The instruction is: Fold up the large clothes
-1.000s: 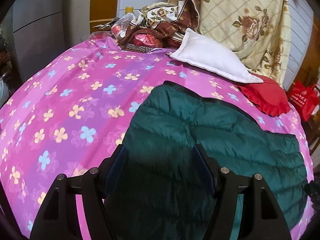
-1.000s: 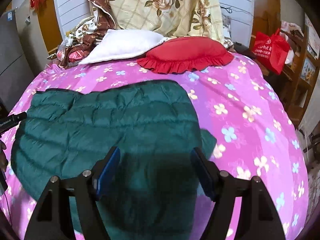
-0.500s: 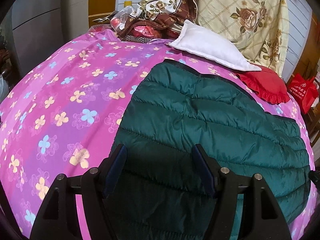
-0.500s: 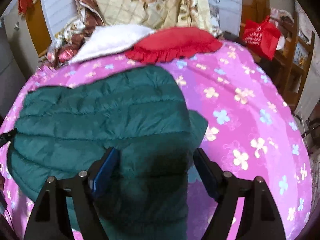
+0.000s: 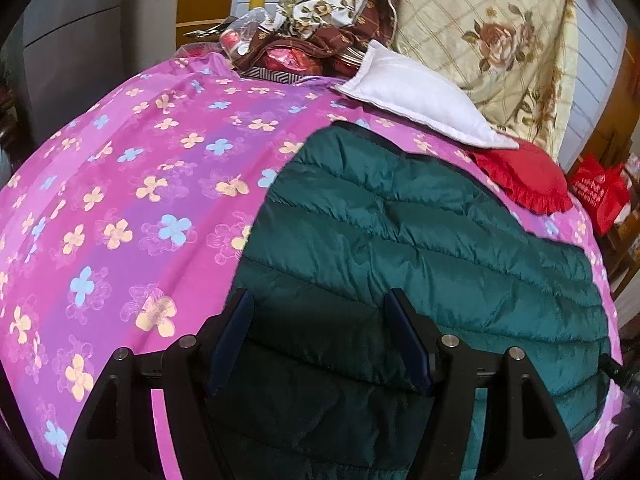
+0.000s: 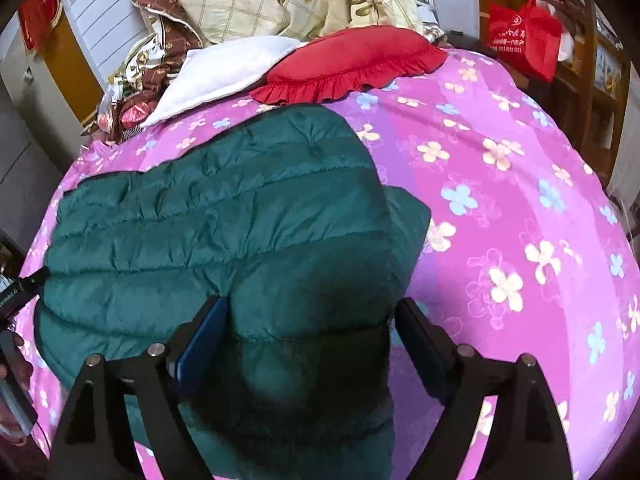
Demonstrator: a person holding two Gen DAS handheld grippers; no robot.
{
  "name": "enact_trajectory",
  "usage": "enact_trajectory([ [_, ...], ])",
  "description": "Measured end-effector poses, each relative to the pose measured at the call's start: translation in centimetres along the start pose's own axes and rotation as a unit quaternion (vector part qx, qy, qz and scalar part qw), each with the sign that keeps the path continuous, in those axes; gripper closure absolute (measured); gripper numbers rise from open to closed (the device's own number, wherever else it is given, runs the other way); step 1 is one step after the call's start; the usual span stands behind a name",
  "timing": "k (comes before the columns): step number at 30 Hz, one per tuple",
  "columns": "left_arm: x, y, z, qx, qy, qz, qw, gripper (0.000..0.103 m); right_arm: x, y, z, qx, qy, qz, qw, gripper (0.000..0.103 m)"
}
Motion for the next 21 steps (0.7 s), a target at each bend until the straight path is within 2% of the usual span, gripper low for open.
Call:
enact_trajectory([
  [9, 0.7, 2.0, -0.3, -0.018, 0.017, 0.031, 0.9992, 0.052, 0.9, -0.9, 0.6, 0.002, -0.008, -0.012, 1.000, 0.011],
  [13, 0.8, 2.5, -0.6, -0.026, 0.022, 0.036, 0.9988, 0.052, 0.9, -1.0, 0.5, 0.003, -0.006, -0.011, 1.000, 0.005],
  [21, 0.9, 3.1, -1.3, -0.059, 0.038, 0.050, 0.9963, 0.051, 0.9, -1.0, 0.0, 0.003, 0.000, -0.008, 1.000, 0.005],
])
Point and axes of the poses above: each gripper's, at about its wrist camera, not at the fingertips, and z roughly against the way its jaws point, y to its left, x to its top, the point moved 4 cm from there along -z, roughly the way its jaws point, and after that the axes turned 4 degrees about z, right-handed, at the moved point
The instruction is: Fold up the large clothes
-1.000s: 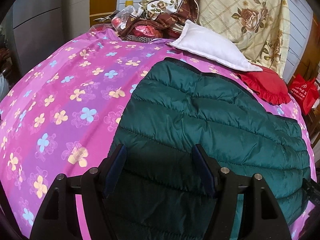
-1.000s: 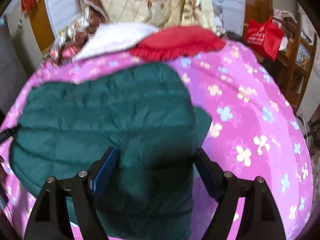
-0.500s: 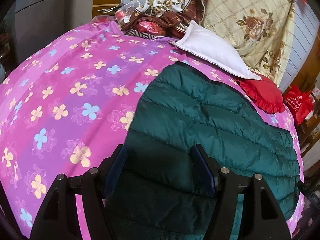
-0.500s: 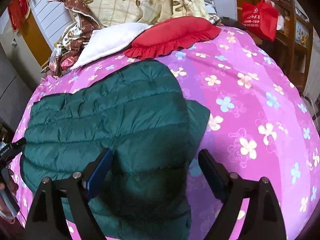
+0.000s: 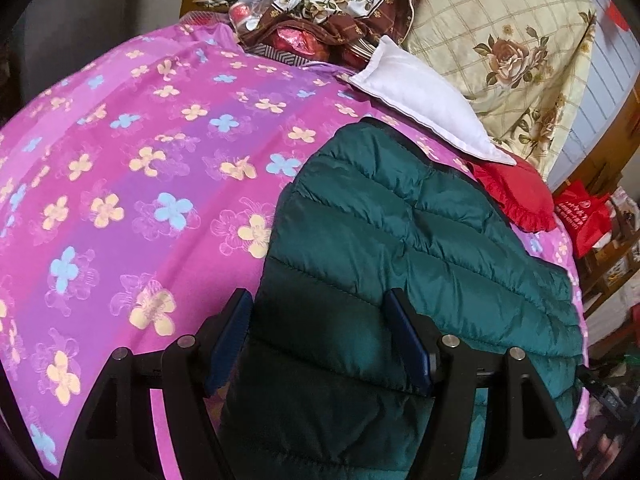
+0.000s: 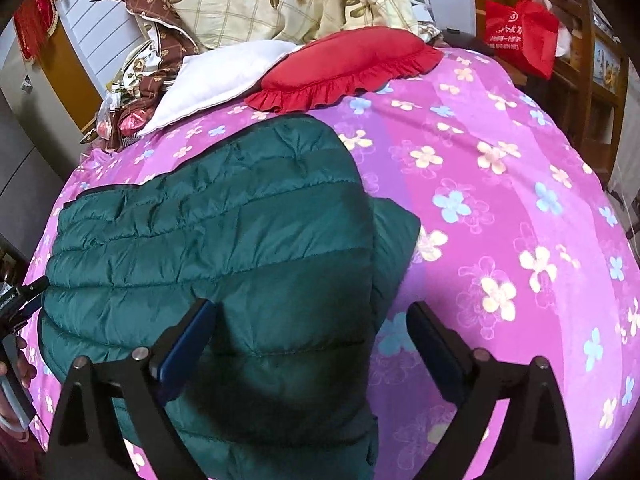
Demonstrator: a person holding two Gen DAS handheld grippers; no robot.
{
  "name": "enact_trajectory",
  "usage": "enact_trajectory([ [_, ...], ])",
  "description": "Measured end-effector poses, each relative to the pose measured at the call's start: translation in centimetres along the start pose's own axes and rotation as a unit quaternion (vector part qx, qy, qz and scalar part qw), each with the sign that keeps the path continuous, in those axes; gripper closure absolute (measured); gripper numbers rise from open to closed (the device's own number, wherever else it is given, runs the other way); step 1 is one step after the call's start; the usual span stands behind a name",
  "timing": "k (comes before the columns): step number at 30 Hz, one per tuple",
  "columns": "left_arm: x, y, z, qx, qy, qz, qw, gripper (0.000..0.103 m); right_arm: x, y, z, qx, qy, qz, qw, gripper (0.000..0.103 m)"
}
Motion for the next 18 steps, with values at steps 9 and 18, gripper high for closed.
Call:
enact_trajectory([
  [9, 0.4, 2.9, -2.9, -0.108, 0.067, 0.084, 0.9883, 0.036, 0.5, -1.9, -2.3, 0.031, 0.022, -0.040, 0.999, 0.000],
  [18, 0.1, 2.9, -5.0, -0.151, 0.083, 0.101, 0.9799, 0.024, 1.2, -2.7, -5.8, 0.107, 0.036, -0.047, 0.993, 0.000],
])
Point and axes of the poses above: each gripper's, at about its wrist camera, not at the fingertips, and z roughly against the way its jaws point, y to its left, x to its top, the point moved 4 cm from there along -z, roughly the way its jaws point, and after that the axes turned 4 degrees about z, right-handed, at the moved point
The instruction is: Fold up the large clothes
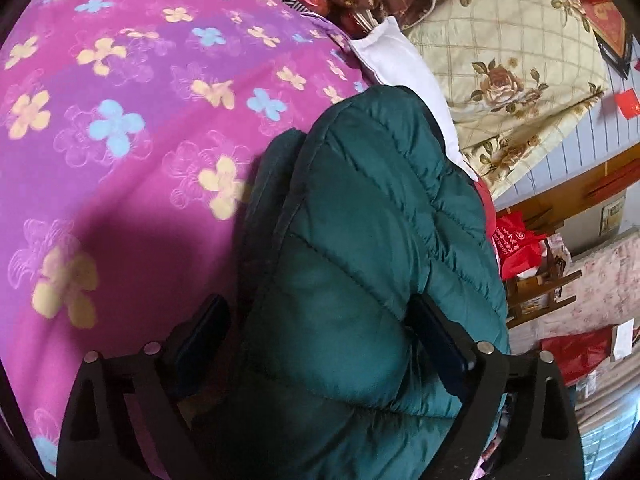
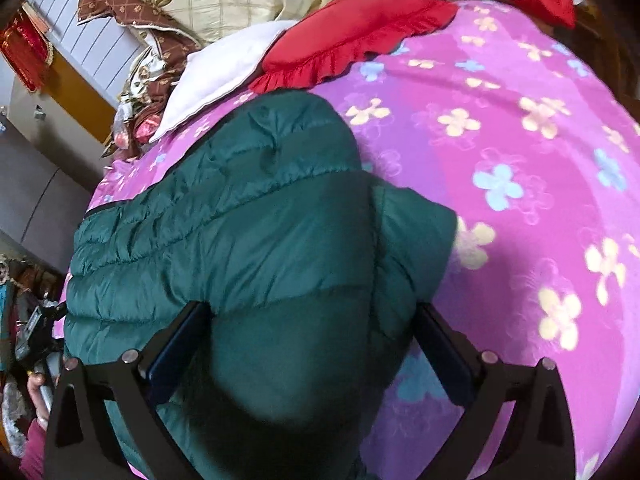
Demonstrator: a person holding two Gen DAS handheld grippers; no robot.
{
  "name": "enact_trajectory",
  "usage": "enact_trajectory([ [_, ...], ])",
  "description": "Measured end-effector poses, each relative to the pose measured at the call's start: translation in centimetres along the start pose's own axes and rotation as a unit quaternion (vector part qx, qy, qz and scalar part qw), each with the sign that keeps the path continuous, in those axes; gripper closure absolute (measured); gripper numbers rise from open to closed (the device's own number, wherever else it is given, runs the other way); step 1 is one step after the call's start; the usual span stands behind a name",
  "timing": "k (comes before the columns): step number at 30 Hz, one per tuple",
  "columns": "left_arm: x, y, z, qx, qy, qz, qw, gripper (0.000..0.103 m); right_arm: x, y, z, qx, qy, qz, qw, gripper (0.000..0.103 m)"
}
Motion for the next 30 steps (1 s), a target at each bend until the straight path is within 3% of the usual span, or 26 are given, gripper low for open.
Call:
enact_trajectory([
  [6, -0.2, -1.2, -0.9, 0.007, 0.017, -0.035, 0.9992, 0.023, 0.5, -0.5, -1.3, 0.027, 0.014, 0.007, 1.000, 0.000],
  [8, -0.4, -1.4, -1.0, 0.000, 0.025, -0.038, 0.9990, 0.032, 0.6, -0.5, -1.4, 0.031, 0.016, 0.010, 0.999, 0.000],
  [10, -0.5, -1.5, -0.7, -0.009, 0.026, -0.040, 0.9988, 0.048, 0.5, -0.3, -1.5, 0.038, 0.018, 0.011, 0.999, 0.001],
  [12, -0.7, -2.0, -0.2, -0.005, 0.018, -0.052, 0.9985, 0.059, 0.3, 0.2, -1.5, 0.046, 0.018, 0.019, 0.999, 0.010],
  [14, -1.1, -2.7, 0.3, 0.005, 0.006, -0.070, 0.9975, 0.070, 0.1, 1.0, -1.0, 0.057, 0.008, 0.025, 0.998, 0.030],
  [16, -1.4, -3.5, 1.2, 0.009, -0.004, -0.085, 0.9964, 0.084, 0.0, 1.5, -0.2, 0.058, -0.002, 0.026, 0.998, 0.041],
  [18, -1.5, -4.4, 2.5, 0.004, -0.013, -0.095, 0.9954, 0.089, -0.1, 2.3, 0.9, 0.061, -0.016, 0.025, 0.998, 0.054],
  [20, -1.9, -5.1, 4.0, -0.003, -0.018, -0.103, 0.9945, 0.091, -0.1, 3.0, 2.2, 0.067, -0.028, 0.029, 0.997, 0.065],
  [22, -2.5, -5.7, 5.5, -0.011, -0.019, -0.111, 0.9936, 0.092, -0.3, 4.0, 4.0, 0.073, -0.040, 0.037, 0.996, 0.068],
  [30, -7.9, -5.9, 13.3, -0.029, -0.009, -0.141, 0.9896, 0.093, -4.2, 7.6, 11.6, 0.100, -0.055, 0.076, 0.991, 0.071],
])
Point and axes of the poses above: each gripper's, at about its wrist camera, not at the fingertips, and z roughly against the way its jaws point, y to its left, x to its top, the point moved 4 cm from there along -z, roughly the way its jaws point, and after that the axes turned 4 degrees about z, right-handed, at the moved point
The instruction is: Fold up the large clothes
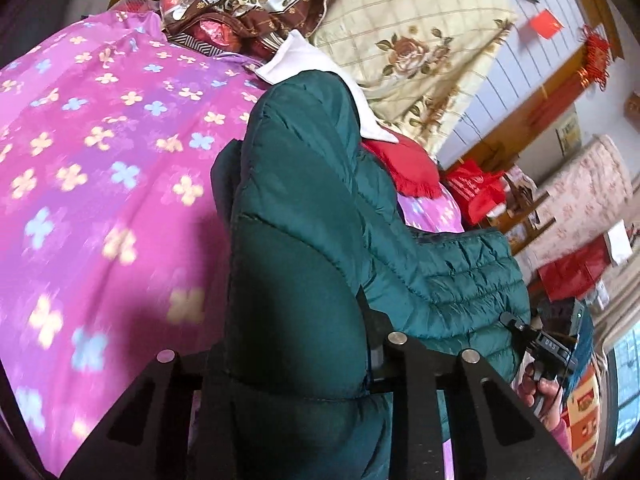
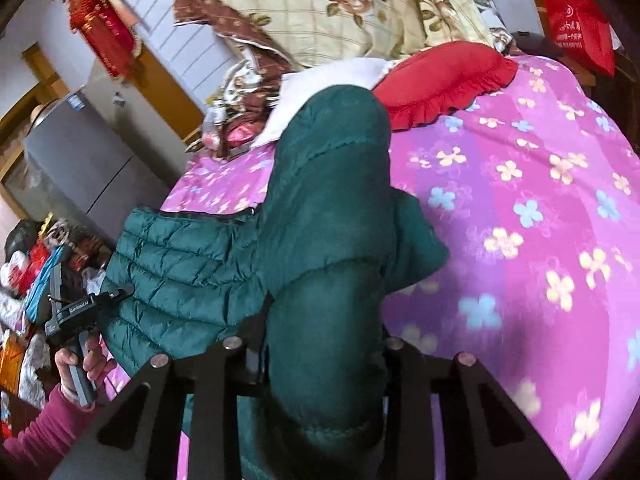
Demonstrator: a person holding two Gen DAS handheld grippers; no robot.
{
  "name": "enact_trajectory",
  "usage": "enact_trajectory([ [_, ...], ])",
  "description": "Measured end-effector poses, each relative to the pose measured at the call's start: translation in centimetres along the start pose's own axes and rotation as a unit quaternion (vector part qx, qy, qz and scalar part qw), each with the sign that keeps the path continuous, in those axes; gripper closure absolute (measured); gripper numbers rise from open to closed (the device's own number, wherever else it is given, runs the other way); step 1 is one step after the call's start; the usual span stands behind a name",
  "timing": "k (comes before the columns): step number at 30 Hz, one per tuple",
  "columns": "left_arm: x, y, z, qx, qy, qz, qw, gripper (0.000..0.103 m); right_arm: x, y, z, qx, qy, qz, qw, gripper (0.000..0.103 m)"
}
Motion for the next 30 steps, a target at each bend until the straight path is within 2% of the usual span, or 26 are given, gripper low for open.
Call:
enact_trajectory([
  [3, -2.6, 0.8, 1.4, 0.018, 0.014, 0.000, 0.9997, 0.092, -2.9, 0.9, 2.0, 0.012, 0.011, -0.006, 1.000, 0.071],
  [6, -4.5, 2.2, 0.6, 0.067, 0.036, -0.003, 0.9971, 0.085, -6.0, 1.0, 2.6, 0.008, 0.032, -0.012, 0.999, 0.069],
  [8, -5.3, 3.4, -0.4, 0.094, 0.043, 0.004, 0.9946, 0.076, -7.9, 0.4, 2.1, -0.023, 0.056, -0.016, 0.998, 0.054],
  [9, -5.7, 3.9, -0.8, 0.103, 0.043, 0.009, 0.9937, 0.065, -8.6, -0.1, 1.7, -0.049, 0.068, -0.019, 0.996, 0.049],
  [10, -6.0, 4.5, -1.2, 0.116, 0.042, 0.016, 0.9922, 0.058, -9.3, -0.5, 1.2, -0.088, 0.078, -0.012, 0.993, 0.035],
  [11, -6.2, 4.9, -1.3, 0.122, 0.038, 0.020, 0.9916, 0.056, -9.8, -0.8, 0.8, -0.123, 0.081, -0.002, 0.989, 0.025],
  [15, -6.7, 4.1, -0.1, 0.163, 0.015, 0.012, 0.9864, 0.053, -10.4, 0.0, 0.8, -0.181, 0.069, 0.024, 0.981, 0.021],
  [19, -7.7, 1.9, 2.6, 0.234, -0.022, -0.030, 0.9714, 0.053, -10.1, 2.4, 2.8, -0.240, 0.058, 0.054, 0.968, 0.020],
  [21, -8.2, 0.9, 3.6, 0.251, -0.036, -0.046, 0.9664, 0.053, -10.0, 4.2, 4.3, -0.260, 0.040, 0.071, 0.962, 0.020],
  [24, -9.2, -0.6, 5.1, 0.261, -0.060, -0.060, 0.9617, 0.053, -9.9, 6.4, 6.5, -0.268, 0.012, 0.077, 0.960, 0.020],
  [27, -10.1, -1.9, 5.6, 0.262, -0.076, -0.071, 0.9594, 0.053, -10.5, 8.5, 7.7, -0.245, -0.015, 0.065, 0.967, 0.012],
  [30, -11.0, -3.5, 5.7, 0.267, -0.091, -0.089, 0.9552, 0.053, -11.4, 10.4, 7.4, -0.225, -0.029, 0.056, 0.972, 0.011],
])
Point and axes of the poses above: each gripper's, at about its wrist camera, not at the fingertips, and z roughly against the way its jaws point, y to its left, x to its top, the point moved 4 cm from there along -z, roughly the way its jaws point, and after that the axes turned 4 degrees about z, right-handed, at the moved point
